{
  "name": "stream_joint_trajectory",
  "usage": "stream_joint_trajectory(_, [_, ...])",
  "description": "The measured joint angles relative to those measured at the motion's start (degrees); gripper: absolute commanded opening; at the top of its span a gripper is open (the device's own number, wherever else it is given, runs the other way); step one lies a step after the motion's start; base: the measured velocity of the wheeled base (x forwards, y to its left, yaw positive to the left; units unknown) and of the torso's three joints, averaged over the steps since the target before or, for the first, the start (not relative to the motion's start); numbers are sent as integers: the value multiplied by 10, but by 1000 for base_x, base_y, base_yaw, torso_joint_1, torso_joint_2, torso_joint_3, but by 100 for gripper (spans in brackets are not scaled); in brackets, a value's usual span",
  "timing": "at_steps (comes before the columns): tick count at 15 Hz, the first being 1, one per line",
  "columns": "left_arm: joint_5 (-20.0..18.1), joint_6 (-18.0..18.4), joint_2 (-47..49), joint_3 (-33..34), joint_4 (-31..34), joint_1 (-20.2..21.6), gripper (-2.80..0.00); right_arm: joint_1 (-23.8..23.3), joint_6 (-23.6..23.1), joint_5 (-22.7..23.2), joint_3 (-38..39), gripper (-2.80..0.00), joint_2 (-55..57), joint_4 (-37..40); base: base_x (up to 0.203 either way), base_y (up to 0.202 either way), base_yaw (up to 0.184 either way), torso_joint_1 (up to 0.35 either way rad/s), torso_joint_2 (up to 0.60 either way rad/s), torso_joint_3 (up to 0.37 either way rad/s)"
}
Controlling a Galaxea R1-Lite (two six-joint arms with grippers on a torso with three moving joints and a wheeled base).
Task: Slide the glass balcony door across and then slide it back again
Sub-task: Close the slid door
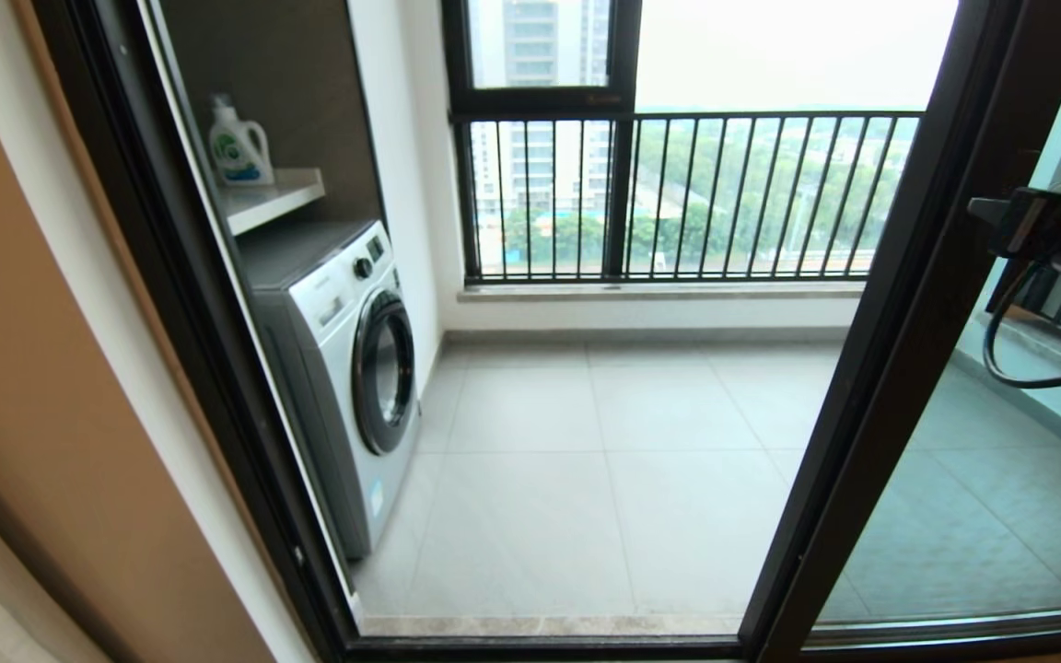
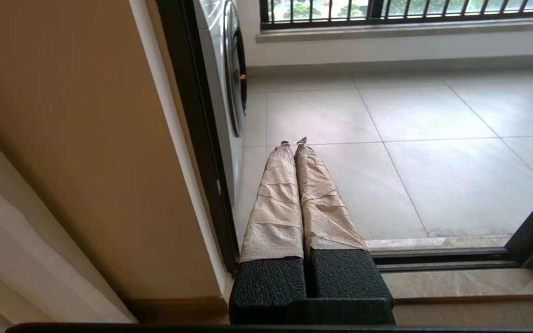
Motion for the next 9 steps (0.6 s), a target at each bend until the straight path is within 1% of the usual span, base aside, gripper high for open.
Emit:
stream_joint_trajectory(3, [0, 0, 0, 0, 0, 0, -280, -65, -2, 44, 39, -280, -42, 0, 0, 0, 0, 0, 0, 0])
stream_joint_trajectory(7, [0, 0, 0, 0, 0, 0, -280, -153, -3, 55, 59, -280, -58, 0, 0, 0, 0, 0, 0, 0])
stream_joint_trajectory(9, [0, 0, 0, 0, 0, 0, -280, -184, -3, 58, 51, -280, -43, -1, 0, 0, 0, 0, 0, 0])
